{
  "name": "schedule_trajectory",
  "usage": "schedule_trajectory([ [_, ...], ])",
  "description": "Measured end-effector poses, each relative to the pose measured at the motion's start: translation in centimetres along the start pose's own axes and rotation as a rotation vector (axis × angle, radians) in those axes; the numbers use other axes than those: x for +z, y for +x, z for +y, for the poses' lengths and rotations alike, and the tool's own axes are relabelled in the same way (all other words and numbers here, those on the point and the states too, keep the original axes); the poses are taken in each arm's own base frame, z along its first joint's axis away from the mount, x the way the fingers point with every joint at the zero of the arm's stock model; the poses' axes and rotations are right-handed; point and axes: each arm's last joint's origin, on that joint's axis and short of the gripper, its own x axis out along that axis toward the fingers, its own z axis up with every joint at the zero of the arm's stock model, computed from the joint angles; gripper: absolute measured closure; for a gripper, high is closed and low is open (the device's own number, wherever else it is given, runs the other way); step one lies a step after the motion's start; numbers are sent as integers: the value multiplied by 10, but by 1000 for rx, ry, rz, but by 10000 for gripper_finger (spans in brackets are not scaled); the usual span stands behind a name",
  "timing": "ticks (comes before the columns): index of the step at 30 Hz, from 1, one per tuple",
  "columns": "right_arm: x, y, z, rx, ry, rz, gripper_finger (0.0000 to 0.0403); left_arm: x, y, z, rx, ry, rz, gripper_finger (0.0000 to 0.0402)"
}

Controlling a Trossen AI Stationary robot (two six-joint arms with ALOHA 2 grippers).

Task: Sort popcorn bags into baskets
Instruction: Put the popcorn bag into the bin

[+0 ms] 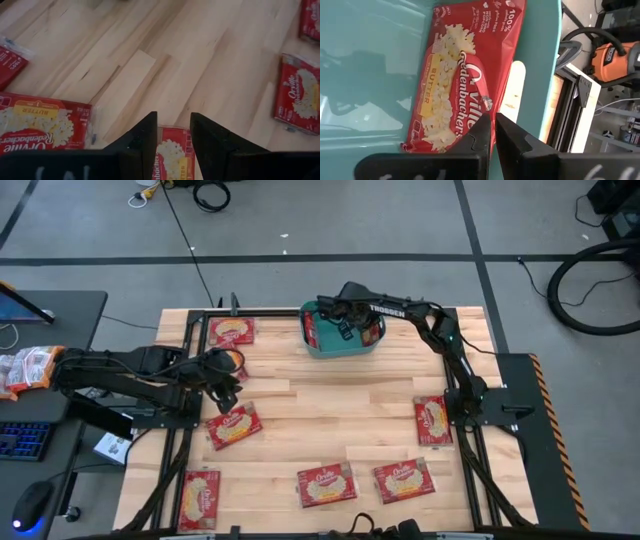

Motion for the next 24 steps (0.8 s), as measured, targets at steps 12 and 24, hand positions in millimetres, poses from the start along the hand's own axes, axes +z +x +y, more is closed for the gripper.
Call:
schedule_trajectory([
  [12,-24,-72,-47,53,75,-240,309,5,-1,-2,-23,8,-61,280],
  [24,-159,-173,-48,388,-213,-423,255,15,-4,-11,-41,59,-221,280],
])
